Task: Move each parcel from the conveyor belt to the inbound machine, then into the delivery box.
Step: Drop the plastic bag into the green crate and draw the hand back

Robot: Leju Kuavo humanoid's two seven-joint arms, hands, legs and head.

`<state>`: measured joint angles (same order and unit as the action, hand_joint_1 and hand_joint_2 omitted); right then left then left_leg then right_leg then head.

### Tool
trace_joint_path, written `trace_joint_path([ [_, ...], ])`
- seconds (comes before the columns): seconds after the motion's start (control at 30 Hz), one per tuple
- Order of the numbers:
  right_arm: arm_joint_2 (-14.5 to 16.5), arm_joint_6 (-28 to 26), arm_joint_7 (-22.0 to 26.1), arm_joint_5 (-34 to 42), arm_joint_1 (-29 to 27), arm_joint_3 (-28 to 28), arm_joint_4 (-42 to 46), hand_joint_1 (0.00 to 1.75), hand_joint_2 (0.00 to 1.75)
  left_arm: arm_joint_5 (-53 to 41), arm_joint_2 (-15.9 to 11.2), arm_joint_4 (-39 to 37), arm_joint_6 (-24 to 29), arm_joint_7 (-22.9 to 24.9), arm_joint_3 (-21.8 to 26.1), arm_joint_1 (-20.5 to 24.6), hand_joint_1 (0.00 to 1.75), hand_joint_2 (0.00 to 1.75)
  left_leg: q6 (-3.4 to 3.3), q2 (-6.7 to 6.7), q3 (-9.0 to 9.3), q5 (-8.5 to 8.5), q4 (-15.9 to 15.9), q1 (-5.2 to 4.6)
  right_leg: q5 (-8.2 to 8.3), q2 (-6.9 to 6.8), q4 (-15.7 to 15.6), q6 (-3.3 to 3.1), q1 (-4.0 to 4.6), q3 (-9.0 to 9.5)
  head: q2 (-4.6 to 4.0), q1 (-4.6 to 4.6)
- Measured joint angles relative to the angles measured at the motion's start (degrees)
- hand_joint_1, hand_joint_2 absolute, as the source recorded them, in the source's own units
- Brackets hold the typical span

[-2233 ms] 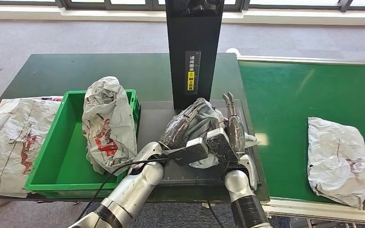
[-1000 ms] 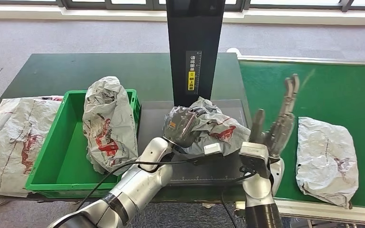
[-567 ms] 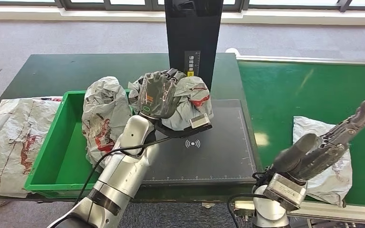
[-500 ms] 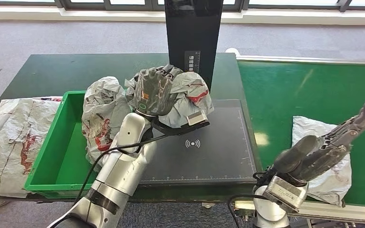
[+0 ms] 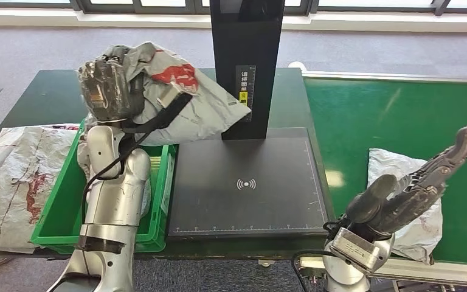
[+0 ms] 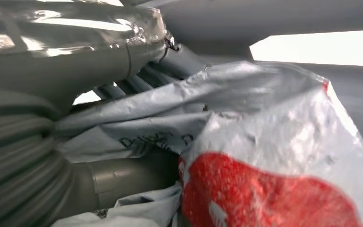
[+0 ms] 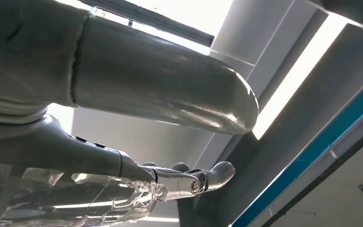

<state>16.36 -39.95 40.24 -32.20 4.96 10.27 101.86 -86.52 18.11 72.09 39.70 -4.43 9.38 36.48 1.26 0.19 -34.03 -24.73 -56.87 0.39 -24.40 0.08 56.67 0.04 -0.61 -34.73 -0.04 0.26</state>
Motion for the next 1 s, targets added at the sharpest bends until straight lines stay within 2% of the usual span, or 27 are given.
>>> trace_joint_path([
  [0.2,0.0,0.0,0.0,-1.2,-0.7,0.0,0.6,0.0,0.0,-0.2,-3.1,-5.2,0.0,5.9,6.2,0.4,1.75,1.75,0.08,0.1,-0.01,0.05,0.0,0.02,0.06,0.1,0.0,-0.08,0.05,-0.02,0.01,0.01],
  [0.4,0.0,0.0,0.0,-2.2,-2.0,-0.3,1.6,0.0,0.0,0.1,-4.8,-7.4,0.0,6.5,11.1,-0.4,1.75,1.75,0.09,0.02,-0.03,0.03,0.0,0.01,0.05,0.06,0.0,-0.08,0.06,-0.03,0.0,0.01],
  [1.0,0.0,0.0,0.0,-2.3,-2.9,-0.6,2.6,0.0,0.0,-0.1,-5.3,-10.3,0.0,7.3,13.5,-0.7,1.75,1.75,0.09,0.04,-0.01,0.03,0.0,0.01,0.05,0.07,0.0,-0.08,0.07,-0.03,0.01,0.01],
])
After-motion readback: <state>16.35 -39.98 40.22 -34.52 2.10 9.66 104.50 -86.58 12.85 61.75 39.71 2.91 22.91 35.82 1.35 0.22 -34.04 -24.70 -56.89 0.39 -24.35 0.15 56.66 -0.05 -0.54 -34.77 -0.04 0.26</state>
